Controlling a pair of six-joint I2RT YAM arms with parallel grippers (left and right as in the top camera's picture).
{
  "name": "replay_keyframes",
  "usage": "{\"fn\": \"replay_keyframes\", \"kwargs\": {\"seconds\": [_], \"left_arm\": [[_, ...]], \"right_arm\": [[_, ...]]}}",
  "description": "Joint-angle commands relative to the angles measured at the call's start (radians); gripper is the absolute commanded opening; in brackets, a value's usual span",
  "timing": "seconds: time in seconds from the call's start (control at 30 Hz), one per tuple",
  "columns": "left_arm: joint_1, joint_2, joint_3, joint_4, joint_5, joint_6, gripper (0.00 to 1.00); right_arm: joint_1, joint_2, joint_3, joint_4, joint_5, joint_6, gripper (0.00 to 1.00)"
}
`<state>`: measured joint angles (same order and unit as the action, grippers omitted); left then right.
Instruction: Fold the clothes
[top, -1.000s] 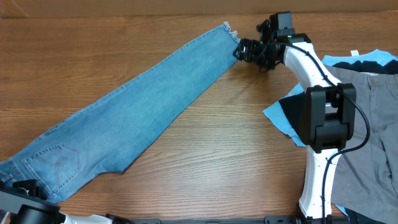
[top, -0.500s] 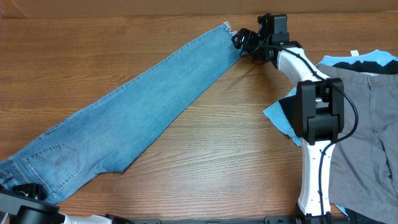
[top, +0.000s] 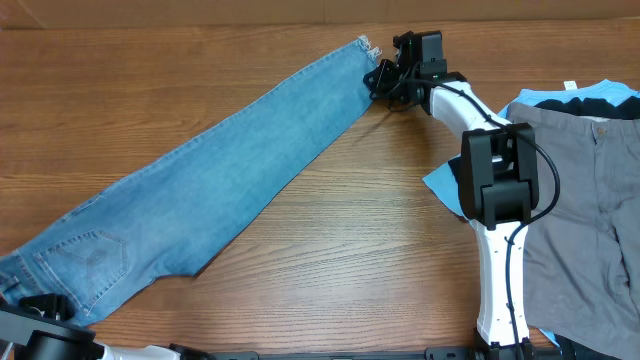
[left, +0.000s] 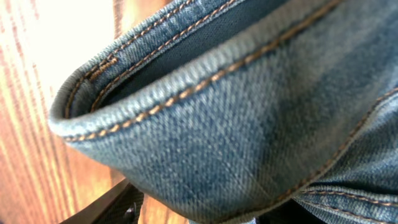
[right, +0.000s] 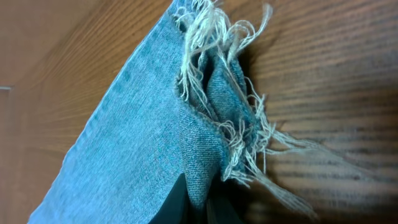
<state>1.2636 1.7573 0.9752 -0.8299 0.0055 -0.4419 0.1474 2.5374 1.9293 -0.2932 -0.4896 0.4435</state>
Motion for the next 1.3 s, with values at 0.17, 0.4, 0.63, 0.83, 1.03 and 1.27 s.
{"fn": "replay_keyframes", "kwargs": {"seconds": [0.17,0.4,0.63,0.83,1.03,1.27], "left_arm": [[-0.008,0.042,-0.012,0.076,0.253,0.078,0.62],[-0.016,0.042,-0.011,0.243,0.74,0.239,0.91],[-0.042,0.042,-0.011,0.267,0.938,0.244,0.89],[-0.042,0.028,0.016,0.224,1.183,0.339,0.77],[-0.091,-0.088,0.125,0.032,1.188,0.47,0.73],[-0.292,-0.309,0.351,-0.19,0.97,0.487,0.74]], "right_arm": [[-0.106,-0.124,-0.016,-0.155,-0.009,0.002,0.04],[-0.262,-0.335,-0.016,-0.346,0.133,-0.051,0.04],[-0.374,-0.526,-0.016,-0.422,0.088,-0.169,0.04],[-0.335,-0.688,-0.016,-0.477,0.031,-0.235,0.04],[-0.141,-0.77,-0.016,-0.554,0.032,-0.224,0.04],[0.161,-0.745,-0.017,-0.511,0.173,-0.124,0.04]]}}
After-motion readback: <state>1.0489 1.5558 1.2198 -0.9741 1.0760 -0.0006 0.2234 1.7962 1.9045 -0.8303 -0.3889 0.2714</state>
